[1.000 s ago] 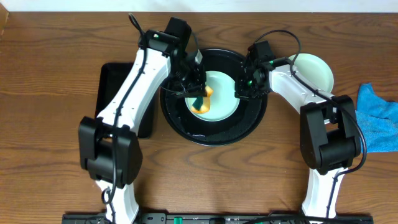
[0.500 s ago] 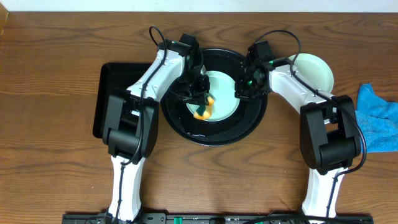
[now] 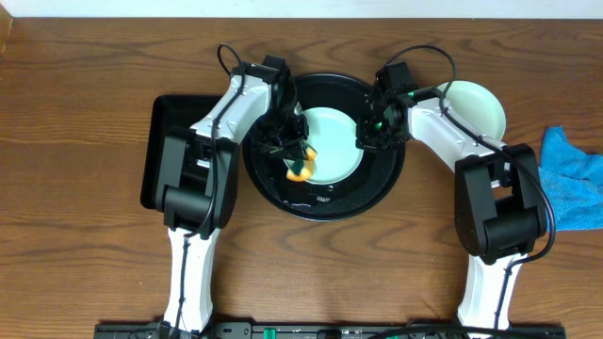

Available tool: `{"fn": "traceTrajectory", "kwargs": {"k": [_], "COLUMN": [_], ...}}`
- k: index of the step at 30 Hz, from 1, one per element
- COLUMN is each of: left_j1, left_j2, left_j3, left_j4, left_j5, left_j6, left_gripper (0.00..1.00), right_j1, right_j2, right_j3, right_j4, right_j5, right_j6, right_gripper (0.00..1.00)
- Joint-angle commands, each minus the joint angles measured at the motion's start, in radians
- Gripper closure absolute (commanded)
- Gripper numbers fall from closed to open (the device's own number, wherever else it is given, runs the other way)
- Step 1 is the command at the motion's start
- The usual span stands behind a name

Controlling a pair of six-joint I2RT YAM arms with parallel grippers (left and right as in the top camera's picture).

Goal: Clean dirty plates on tray and stack at the side
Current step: 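Lower the green plate into the round tray and scrub it again, then scrub the green plate held by the right gripper with the left sponge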

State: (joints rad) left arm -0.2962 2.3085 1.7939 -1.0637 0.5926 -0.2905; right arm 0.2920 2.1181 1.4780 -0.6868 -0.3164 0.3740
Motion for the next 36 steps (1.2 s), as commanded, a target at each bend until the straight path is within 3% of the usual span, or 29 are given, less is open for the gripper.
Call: {"fn": "traceTrajectory", "kwargs": {"k": [1, 28, 36], "left_j1": [0.004, 0.05, 0.105], "left_j2": [0.028, 0.076, 0.076], "left_j3": [0.007, 0.013, 0.192], "left_j4": [0.032, 0.227, 0.243], "left_j5": [-0.006, -0.008, 0.105], "left_j6": [0.008, 0.0, -0.023], "left_gripper": [0.93, 0.93, 0.93], "right_j1": [-0.003, -0.003, -0.003], "right_j2": [-0.001, -0.001, -0.001], "right_j3": [-0.006, -0.006, -0.006], "right_j4": [-0.001, -0.001, -0.001], "right_j5": [0.002, 0.002, 0.002], "right_j6": [-0.013, -0.012, -0.012], "right_gripper": [0.99, 0.99, 0.99]}}
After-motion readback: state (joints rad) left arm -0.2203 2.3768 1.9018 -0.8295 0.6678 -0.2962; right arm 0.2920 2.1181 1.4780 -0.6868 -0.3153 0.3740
